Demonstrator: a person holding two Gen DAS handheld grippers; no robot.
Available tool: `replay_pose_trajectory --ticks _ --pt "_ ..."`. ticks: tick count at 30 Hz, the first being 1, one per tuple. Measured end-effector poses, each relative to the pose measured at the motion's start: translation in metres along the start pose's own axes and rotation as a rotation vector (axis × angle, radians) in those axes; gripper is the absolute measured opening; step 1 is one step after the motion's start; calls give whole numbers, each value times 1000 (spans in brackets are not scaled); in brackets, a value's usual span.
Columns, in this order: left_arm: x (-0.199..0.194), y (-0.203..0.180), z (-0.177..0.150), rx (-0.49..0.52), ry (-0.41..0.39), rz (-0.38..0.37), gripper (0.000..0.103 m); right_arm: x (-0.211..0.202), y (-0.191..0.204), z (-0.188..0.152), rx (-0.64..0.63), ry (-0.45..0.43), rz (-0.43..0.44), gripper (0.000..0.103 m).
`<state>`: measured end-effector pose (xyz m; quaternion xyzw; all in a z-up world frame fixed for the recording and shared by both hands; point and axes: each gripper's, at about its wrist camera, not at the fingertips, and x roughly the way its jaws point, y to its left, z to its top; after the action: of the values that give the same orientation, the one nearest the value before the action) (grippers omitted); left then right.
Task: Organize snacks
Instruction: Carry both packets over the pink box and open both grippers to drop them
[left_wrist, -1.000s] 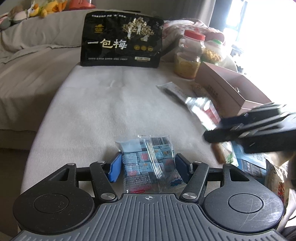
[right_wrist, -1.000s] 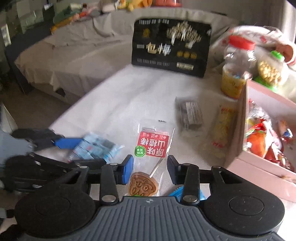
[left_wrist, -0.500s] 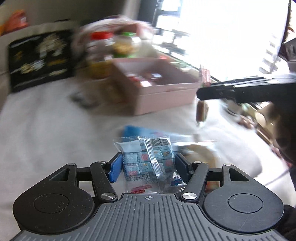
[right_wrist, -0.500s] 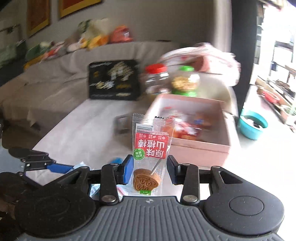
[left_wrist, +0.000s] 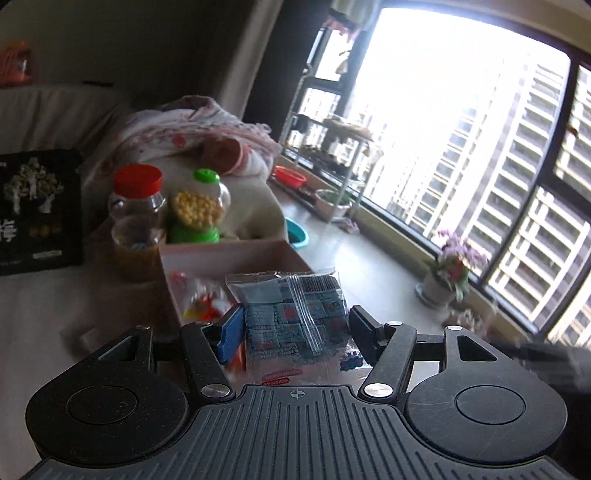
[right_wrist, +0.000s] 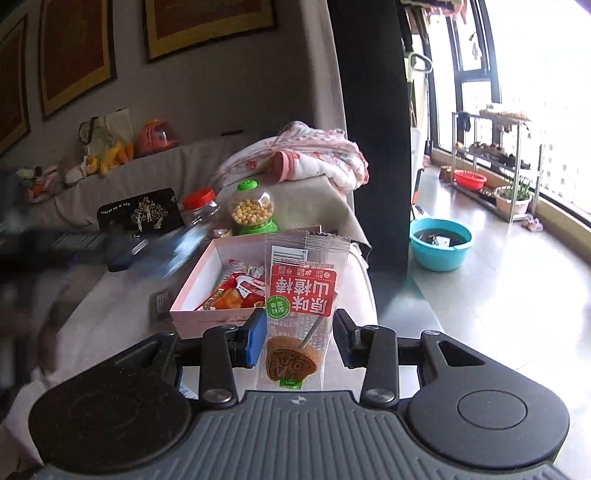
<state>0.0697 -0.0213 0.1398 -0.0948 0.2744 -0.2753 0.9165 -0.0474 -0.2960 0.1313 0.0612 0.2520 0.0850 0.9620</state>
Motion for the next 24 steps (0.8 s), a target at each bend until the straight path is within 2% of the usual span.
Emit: replay_pose_trajectory --ticks 3,4,6,7,9,13,16,19,20,22,24 --pt "49 3 23 -74 24 -42 67 9 3 1 1 13 7 39" --pt "68 4 27 -90 63 -55 67 11 4 2 2 15 7 39" --pt "87 5 18 -119 129 -41 65 15 4 5 3 16 6 39" --pt "91 8 16 -136 122 -40 64 16 4 7 3 14 4 39" --pt "84 17 14 -159 64 -60 64 18 4 13 3 8 -2 39" --pt "46 44 16 -213 -33 -66 64 22 6 37 -6 -9 11 39" --pt "14 67 8 -244 -72 -14 64 45 10 73 11 10 61 39" --pt "-10 94 -7 -300 -103 38 64 91 19 113 35 92 102 43" --pt "-14 106 -11 -323 -108 52 64 110 23 124 36 111 91 45" --pt "-20 130 -20 -376 -111 98 64 139 34 136 10 128 3 53" --pt "-25 152 -30 -421 -102 159 64 160 43 138 -30 143 -58 53"
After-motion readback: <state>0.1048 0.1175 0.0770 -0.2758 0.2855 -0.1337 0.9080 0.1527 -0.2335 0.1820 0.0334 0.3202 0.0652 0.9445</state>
